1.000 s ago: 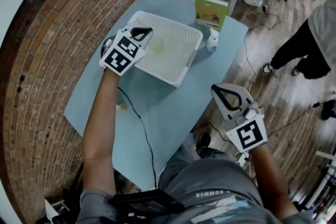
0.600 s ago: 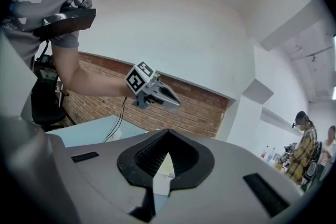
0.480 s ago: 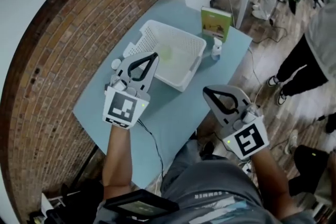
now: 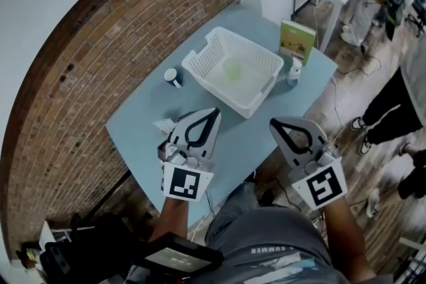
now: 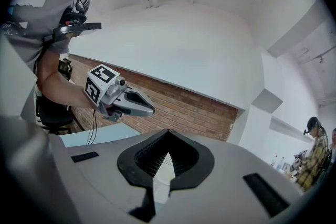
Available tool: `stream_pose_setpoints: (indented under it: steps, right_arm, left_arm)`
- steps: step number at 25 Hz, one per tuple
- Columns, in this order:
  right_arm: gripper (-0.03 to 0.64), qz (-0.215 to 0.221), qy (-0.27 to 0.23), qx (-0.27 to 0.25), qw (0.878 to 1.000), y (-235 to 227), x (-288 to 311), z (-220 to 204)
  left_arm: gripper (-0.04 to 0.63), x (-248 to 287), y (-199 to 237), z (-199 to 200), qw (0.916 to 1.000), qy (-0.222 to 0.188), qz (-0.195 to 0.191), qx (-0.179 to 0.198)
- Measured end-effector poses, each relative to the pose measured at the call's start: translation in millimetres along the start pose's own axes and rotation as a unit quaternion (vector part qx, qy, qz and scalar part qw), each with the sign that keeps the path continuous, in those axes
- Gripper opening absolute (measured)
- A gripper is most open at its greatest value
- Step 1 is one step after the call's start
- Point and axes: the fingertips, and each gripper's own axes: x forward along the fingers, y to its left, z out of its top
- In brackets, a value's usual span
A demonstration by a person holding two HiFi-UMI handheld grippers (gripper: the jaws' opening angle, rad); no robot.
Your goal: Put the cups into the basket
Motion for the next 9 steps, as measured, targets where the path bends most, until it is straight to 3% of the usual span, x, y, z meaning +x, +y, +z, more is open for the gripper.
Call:
stream_pose_setpoints:
  steps: [9]
  right_arm:
    - [0.011, 0.012, -0.014, 0.01, 1.0, 32, 15, 21]
  left_arm:
    - [0.0, -40, 11, -9, 0.9995, -0.009, 0.021, -0.022]
